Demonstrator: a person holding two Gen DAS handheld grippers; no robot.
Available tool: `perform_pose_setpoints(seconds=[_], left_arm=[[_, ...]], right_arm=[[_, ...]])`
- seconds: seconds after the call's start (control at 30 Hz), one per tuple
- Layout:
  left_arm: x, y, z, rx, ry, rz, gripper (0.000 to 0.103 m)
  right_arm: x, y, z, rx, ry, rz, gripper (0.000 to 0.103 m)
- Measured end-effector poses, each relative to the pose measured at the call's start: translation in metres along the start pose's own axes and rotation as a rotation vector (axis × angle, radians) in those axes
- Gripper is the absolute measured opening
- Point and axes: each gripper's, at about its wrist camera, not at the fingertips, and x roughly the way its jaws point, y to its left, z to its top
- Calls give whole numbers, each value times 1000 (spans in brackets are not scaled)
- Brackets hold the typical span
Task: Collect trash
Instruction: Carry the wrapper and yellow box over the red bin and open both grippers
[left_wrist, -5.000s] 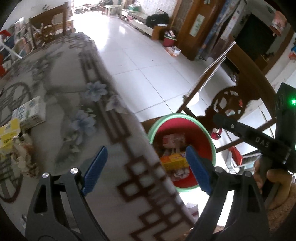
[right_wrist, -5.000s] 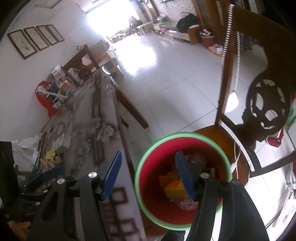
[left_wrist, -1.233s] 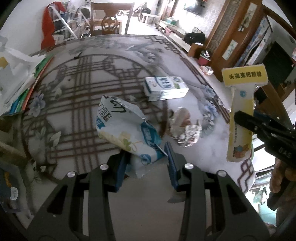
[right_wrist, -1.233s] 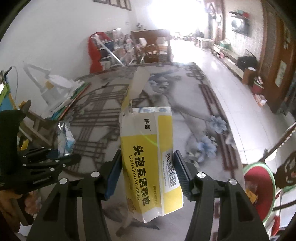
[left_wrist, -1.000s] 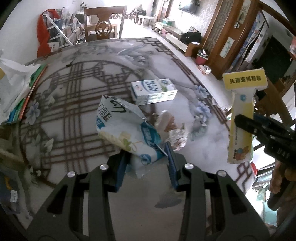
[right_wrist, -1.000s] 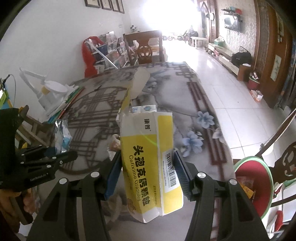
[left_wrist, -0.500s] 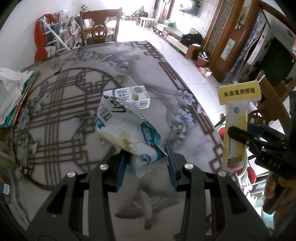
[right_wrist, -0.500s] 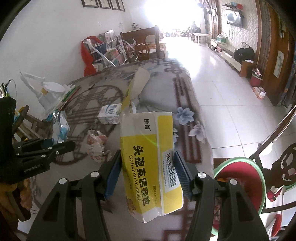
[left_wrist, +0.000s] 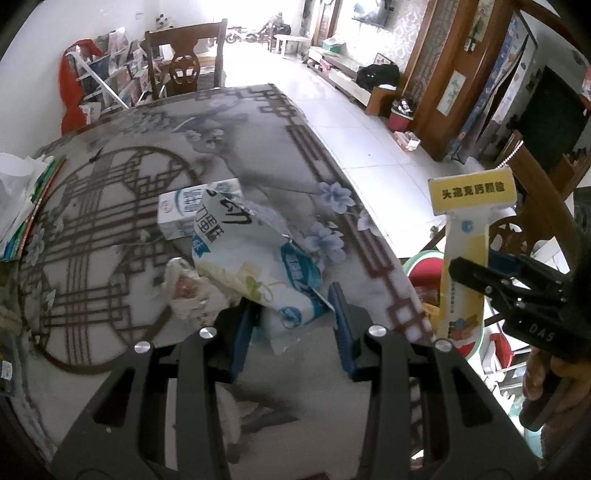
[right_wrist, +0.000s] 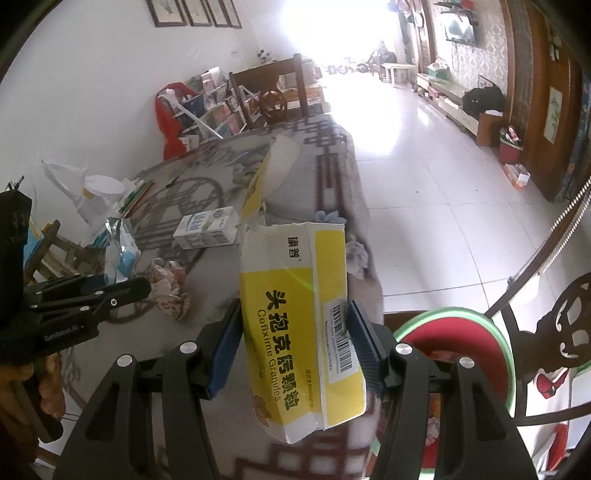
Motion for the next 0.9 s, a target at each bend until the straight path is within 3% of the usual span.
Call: perform_pose_setpoints(seconds=[0.43, 0.9], left_arm=[[13, -60, 15, 54, 1, -48, 38], [51, -136, 19, 168, 78, -202, 38]], right_arm=[[-15, -44, -4, 64, -18, -10, 55], [-48, -128, -36, 220, -26, -127, 55]])
